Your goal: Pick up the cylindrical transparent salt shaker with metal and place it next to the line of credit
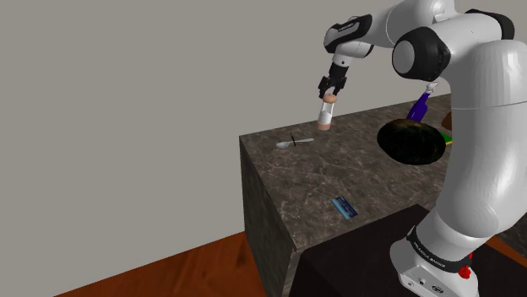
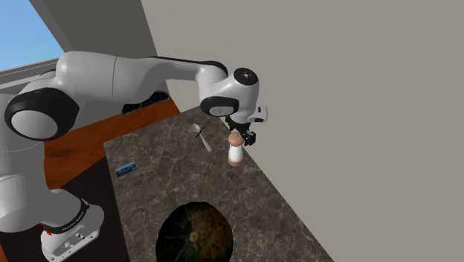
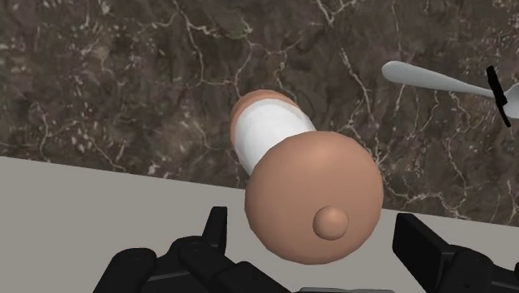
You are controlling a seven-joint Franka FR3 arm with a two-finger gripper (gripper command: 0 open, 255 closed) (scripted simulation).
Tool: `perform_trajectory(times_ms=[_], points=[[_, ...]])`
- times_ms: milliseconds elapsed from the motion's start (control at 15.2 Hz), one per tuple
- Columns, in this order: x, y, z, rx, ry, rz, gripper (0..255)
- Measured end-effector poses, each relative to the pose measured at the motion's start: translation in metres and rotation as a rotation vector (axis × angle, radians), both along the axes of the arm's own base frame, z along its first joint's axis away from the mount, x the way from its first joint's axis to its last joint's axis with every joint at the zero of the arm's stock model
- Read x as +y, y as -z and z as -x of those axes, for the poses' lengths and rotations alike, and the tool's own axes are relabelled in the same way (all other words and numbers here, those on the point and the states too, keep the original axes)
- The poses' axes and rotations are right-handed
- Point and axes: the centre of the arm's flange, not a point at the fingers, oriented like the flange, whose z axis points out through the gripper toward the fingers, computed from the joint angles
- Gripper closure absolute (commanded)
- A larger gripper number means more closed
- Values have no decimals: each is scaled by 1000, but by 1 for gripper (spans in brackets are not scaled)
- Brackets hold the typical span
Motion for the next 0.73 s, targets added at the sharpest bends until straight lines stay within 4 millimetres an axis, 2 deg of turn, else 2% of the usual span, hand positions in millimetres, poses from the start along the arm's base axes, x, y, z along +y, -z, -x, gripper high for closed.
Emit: perform_trajectory(times_ms=[330, 396, 726], points=[[0, 1, 0, -1, 0, 0, 0], [0, 1, 0, -1, 0, 0, 255], [0, 0, 0, -1, 0, 1, 255]])
